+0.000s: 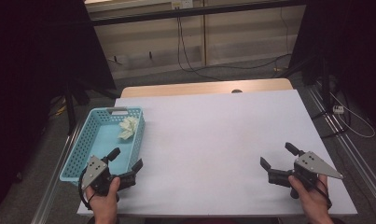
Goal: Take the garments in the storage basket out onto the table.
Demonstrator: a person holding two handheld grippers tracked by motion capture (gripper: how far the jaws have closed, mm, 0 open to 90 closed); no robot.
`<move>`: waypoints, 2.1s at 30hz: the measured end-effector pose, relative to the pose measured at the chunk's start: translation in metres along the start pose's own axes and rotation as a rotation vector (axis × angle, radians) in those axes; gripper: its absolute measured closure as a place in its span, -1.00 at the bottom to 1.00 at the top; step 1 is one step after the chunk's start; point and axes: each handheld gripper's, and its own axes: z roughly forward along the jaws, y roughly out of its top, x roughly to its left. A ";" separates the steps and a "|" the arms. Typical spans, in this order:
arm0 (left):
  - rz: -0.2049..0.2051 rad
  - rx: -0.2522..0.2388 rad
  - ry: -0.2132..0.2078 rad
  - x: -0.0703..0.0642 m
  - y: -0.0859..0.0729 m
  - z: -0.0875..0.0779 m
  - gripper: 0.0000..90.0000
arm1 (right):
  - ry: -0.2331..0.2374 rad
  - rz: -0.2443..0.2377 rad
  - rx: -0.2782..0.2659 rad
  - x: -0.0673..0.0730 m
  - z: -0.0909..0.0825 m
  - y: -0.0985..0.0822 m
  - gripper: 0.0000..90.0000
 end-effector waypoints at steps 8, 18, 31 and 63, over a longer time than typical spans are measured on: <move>-0.007 0.000 0.006 0.002 0.000 0.001 -0.87 | 0.006 0.009 -0.002 -0.001 0.000 0.000 -0.99; 0.027 0.017 0.023 -0.002 0.012 -0.001 -0.87 | 0.024 0.007 0.010 0.000 0.000 -0.001 -1.00; 0.042 0.090 0.041 0.011 0.031 0.002 -0.87 | 0.045 -0.018 0.012 0.005 0.002 0.000 -1.00; 0.058 0.163 0.044 0.058 0.071 0.050 -0.90 | 0.064 -0.015 0.035 0.003 0.005 -0.002 -1.00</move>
